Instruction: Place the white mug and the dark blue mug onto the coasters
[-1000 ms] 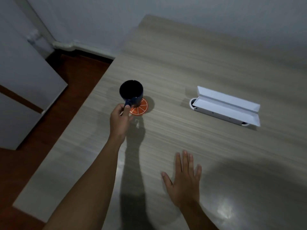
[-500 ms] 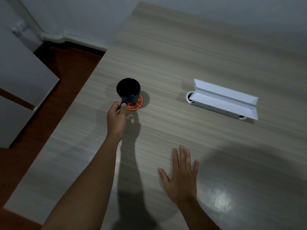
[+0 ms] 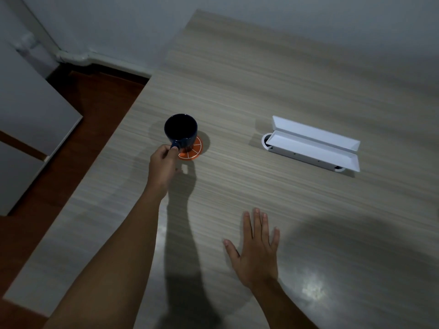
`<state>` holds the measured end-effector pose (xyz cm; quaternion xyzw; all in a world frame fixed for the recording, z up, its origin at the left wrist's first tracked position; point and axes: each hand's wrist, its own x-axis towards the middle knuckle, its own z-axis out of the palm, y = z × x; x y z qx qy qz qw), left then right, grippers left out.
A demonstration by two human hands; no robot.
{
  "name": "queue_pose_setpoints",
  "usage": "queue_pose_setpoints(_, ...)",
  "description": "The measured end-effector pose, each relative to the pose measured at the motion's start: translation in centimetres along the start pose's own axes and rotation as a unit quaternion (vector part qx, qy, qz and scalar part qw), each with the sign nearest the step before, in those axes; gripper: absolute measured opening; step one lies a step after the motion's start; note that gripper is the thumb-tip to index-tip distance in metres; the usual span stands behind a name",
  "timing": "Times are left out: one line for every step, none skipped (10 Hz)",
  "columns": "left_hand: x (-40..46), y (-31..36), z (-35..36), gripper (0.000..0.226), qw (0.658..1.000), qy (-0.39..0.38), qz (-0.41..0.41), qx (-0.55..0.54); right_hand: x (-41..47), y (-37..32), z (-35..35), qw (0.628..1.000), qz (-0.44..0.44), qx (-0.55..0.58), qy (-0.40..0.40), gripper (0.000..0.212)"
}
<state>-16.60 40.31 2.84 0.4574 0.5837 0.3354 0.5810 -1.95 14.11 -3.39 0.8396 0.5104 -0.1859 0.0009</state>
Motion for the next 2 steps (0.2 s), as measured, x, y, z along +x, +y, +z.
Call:
queue_pose_setpoints(-0.5,0.1,-0.2,0.007,1.0,0.006,0.003,0.029,-0.2,-0.1,-0.7,1.0,-0.01,0.017,-0.015,0.089)
queue_pose_setpoints(-2.1,-0.7,-0.3,0.029,0.999,0.022,0.022,0.024,-0.1,0.6,-1.1,0.998,-0.041,0.027,-0.025,0.087)
